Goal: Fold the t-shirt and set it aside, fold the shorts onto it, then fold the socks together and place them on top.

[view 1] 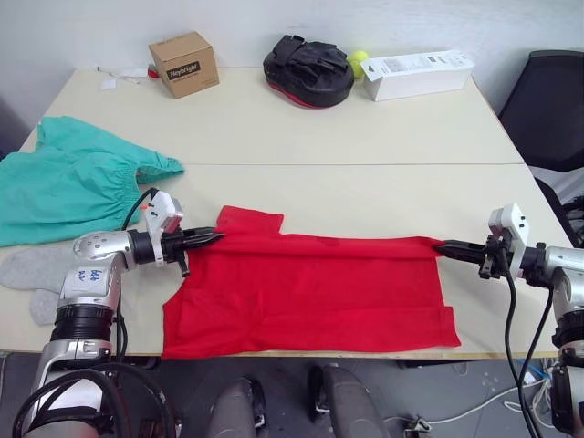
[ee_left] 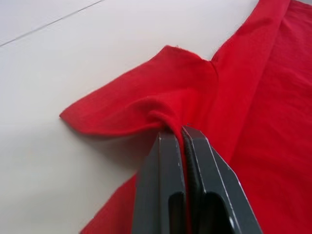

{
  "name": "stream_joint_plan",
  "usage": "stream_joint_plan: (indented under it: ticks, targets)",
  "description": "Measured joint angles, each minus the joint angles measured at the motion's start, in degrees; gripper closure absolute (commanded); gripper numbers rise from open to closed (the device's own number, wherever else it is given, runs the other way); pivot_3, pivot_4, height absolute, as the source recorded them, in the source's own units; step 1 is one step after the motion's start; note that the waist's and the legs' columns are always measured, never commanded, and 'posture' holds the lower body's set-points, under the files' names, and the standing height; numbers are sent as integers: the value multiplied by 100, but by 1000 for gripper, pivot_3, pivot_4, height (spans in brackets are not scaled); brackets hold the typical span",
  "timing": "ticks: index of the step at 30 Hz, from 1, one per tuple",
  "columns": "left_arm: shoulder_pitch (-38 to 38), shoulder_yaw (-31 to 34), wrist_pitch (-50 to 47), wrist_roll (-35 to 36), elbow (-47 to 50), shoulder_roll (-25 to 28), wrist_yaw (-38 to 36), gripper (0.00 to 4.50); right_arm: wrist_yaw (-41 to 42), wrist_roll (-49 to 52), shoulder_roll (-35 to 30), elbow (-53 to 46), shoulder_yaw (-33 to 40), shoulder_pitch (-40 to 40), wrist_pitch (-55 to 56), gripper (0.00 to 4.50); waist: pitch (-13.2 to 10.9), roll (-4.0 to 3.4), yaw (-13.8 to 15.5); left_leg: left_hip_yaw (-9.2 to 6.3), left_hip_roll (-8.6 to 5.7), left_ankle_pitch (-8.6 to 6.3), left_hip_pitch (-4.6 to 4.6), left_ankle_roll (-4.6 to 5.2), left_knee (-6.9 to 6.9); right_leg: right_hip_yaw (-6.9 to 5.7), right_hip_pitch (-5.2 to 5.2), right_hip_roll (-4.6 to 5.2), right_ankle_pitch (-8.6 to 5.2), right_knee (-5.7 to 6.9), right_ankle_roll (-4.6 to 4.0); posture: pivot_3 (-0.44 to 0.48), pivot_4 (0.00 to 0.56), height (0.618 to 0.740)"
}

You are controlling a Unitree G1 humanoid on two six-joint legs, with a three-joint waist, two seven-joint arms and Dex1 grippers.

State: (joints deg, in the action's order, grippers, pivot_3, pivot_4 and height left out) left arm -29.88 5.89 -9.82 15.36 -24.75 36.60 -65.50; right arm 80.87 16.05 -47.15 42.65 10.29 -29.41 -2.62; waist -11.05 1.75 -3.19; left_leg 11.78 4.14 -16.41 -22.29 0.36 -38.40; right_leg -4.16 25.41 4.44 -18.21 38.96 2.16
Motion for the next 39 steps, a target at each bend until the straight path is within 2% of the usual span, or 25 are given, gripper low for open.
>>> stream_joint_plan:
  ticks: [6, 15, 18, 19, 23, 29, 31, 34, 36, 39]
  targets:
    - [202, -29, 54, -8, 185, 26, 46, 4470, -1, -35, -17, -148, -64, 346, 284, 4500, 0, 0, -5, 0, 0, 0, 1, 0, 5, 0, 0, -1, 0, -1, 0, 0, 150, 740]
    - [439, -74, 51, -73, 370, 70, 167, 4470, -186, -23, -16, -208, -94, 359, 242, 4500, 0, 0, -2, -1, 0, 0, 4, 0, 4, 0, -3, 1, 0, -1, 0, 0, 150, 740]
    - [439, -74, 17, -72, 386, 70, 172, 4500, -203, 11, -17, -282, -91, 363, 13, 3876, 0, 0, -3, -2, 1, 0, 4, 0, 4, 0, -3, 0, 0, -1, 0, 0, 150, 740]
    - [440, -74, -18, -69, 403, 71, 170, 4500, -202, 34, -17, -326, -89, 384, -67, 3546, 0, -1, -3, -2, 1, 0, 4, 0, 5, 0, -3, 0, 0, -1, 0, 0, 150, 740]
    - [543, -73, -321, 22, 606, 186, 80, 3451, -173, 155, -54, -582, -52, 568, -319, 2159, 0, 0, -5, -3, 1, 0, 4, 0, 8, 0, -2, 0, 0, -1, -1, 0, 150, 740]
    - [666, 80, -1017, 375, 1124, 551, -62, 1498, -253, 432, -373, -1268, 335, 995, -585, 33, 0, 0, 0, -5, 0, 0, 4, 0, 11, 0, -2, 2, 0, -4, -1, 0, 150, 740]
    - [697, 269, -1602, 611, 1292, 747, -15, 794, -383, 553, -415, -1576, 582, 1100, -646, 0, 0, 0, -13, -6, 2, 0, 6, -1, 15, 0, -2, 0, -1, -4, -1, 0, 150, 740]
    - [523, 616, -3252, 1308, 1394, 909, 234, 16, -534, 814, -407, -2278, 883, 1366, -741, 0, 0, 0, 4, -14, 1, 4, 6, -2, 17, -1, -3, -1, -1, -3, -1, 0, 150, 740]
    - [160, 719, -4242, 1620, 1340, 911, 505, 16, -541, 1076, -273, -2747, 1071, 1455, -635, 0, 0, 0, 23, -18, -1, 5, 6, 0, 16, -3, -9, -2, -1, -4, 0, 0, 150, 740]
    - [-464, 649, -4920, 1683, 1006, 801, 925, 16, -567, 1422, -76, -3314, 1075, 1526, -746, 0, 0, 1, 62, -24, -8, 5, 11, 1, 15, -3, -18, -1, 0, -6, 0, 0, 150, 740]
